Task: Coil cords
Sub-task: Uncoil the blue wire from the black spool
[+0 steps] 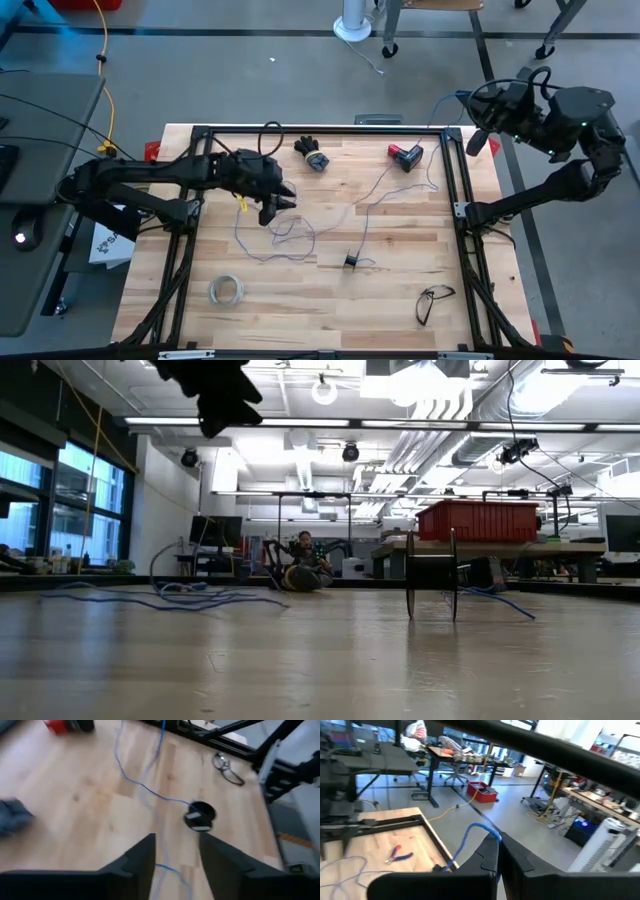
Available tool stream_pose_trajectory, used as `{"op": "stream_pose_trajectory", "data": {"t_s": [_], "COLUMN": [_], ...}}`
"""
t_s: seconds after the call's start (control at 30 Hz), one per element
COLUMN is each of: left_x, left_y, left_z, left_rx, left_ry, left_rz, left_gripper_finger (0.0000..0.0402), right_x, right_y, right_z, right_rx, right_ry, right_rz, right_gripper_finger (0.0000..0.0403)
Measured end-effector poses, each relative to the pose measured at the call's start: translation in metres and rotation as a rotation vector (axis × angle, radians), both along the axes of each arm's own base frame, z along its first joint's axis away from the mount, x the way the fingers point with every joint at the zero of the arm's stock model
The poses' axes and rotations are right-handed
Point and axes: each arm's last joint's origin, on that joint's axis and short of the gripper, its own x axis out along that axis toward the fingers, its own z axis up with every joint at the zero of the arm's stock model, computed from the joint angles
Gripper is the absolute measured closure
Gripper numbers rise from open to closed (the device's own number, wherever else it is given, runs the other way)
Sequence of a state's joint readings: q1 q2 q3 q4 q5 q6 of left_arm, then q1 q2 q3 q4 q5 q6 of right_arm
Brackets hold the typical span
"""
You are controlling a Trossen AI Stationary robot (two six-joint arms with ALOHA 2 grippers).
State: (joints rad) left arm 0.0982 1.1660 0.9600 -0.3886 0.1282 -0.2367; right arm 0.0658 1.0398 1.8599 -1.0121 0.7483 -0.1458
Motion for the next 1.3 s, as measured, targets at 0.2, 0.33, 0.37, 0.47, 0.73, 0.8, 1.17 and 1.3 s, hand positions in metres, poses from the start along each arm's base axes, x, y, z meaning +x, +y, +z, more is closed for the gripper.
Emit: {"op": "stream_pose_trajectory", "data": {"t_s": [0.2,0.33,0.37,0.47,0.73,0.8,1.17,1.3], "left_x": [0.018,0.052,0.061,0.088,0.132,0.138,0.137,0.136], "left_y": [0.007,0.011,0.012,0.015,0.018,0.019,0.018,0.017], "left_z": [0.011,0.014,0.018,0.033,0.069,0.069,0.062,0.057], "left_rx": [0.09,0.103,0.108,0.128,0.259,0.286,0.338,0.259], "left_ry": [-0.121,-0.258,-0.301,-0.394,-0.456,-0.434,-0.349,-0.299], "left_rz": [0.034,0.039,0.039,0.035,-0.077,-0.091,-0.137,-0.134], "left_gripper_finger": [0.0197,0.0189,0.0189,0.0189,0.0189,0.0189,0.0275,0.0385], "right_x": [0.014,0.036,0.043,0.064,0.108,0.114,0.119,0.116], "right_y": [0.002,0.005,0.006,0.009,0.016,0.017,0.017,0.016], "right_z": [-0.003,-0.009,-0.012,-0.025,-0.065,-0.069,-0.071,-0.068], "right_rx": [0.025,0.081,0.096,0.153,0.285,0.303,0.269,0.259], "right_ry": [0.019,0.037,0.049,0.097,0.205,0.198,0.2,0.179], "right_rz": [0.055,0.096,0.11,0.159,0.26,0.287,0.305,0.3], "right_gripper_finger": [0.0403,0.0403,0.0403,0.0403,0.0403,0.0403,0.0403,0.0403]}}
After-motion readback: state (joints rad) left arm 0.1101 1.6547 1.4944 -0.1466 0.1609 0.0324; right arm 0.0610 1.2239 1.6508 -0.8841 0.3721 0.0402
